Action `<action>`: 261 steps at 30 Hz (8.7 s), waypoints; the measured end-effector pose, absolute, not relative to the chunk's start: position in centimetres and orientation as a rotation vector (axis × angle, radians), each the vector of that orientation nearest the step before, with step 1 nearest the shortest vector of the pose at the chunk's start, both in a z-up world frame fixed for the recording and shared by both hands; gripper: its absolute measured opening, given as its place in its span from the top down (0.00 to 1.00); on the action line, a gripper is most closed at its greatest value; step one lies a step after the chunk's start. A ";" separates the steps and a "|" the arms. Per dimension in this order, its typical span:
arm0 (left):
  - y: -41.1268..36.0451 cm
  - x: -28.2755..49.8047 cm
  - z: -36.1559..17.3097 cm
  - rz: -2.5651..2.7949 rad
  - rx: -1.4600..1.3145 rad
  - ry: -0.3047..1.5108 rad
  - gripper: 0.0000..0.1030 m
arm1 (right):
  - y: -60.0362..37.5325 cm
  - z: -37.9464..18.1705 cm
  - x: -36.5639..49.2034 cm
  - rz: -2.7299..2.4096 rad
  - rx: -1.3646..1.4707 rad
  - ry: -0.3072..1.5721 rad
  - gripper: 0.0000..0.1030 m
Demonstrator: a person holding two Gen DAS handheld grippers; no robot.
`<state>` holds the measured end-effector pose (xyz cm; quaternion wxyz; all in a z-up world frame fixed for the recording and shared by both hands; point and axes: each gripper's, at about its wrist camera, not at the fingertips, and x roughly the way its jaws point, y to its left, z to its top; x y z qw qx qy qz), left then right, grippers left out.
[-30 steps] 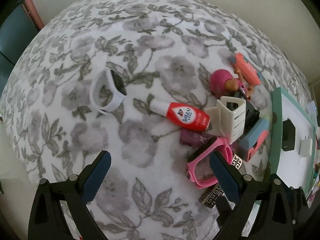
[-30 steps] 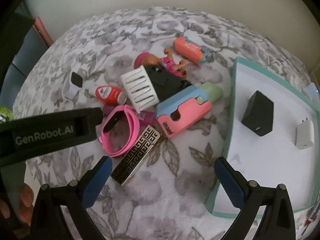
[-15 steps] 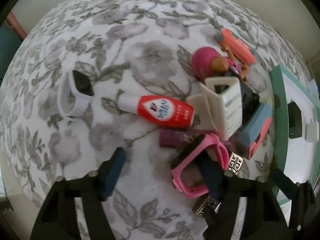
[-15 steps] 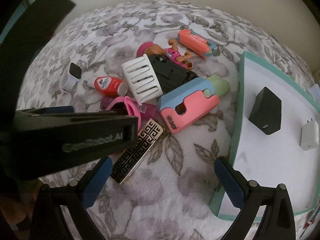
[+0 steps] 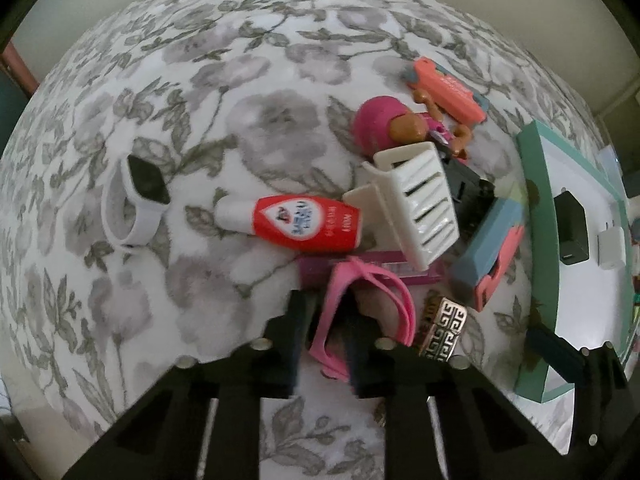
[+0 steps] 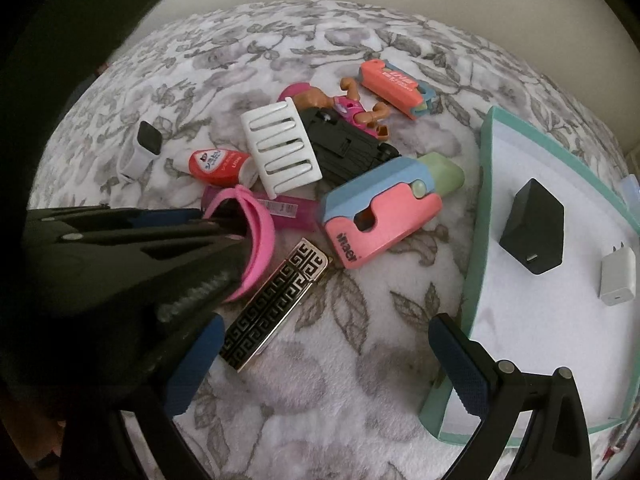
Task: Organize rigid objects
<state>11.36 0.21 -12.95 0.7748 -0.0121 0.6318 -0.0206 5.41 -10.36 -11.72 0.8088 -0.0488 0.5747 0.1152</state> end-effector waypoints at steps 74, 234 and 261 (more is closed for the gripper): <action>0.2 8.5 -10.3 -0.015 0.045 1.299 0.88 | -14.0 -12.2 4.2 0.274 0.097 1.270 0.79; -1.5 12.5 -3.4 0.229 -0.028 1.034 0.04 | -27.4 -4.8 7.8 -0.034 0.157 1.069 0.00; 11.8 13.2 -4.8 0.308 -0.207 1.107 0.04 | -16.2 -7.6 9.5 0.158 0.111 1.120 0.00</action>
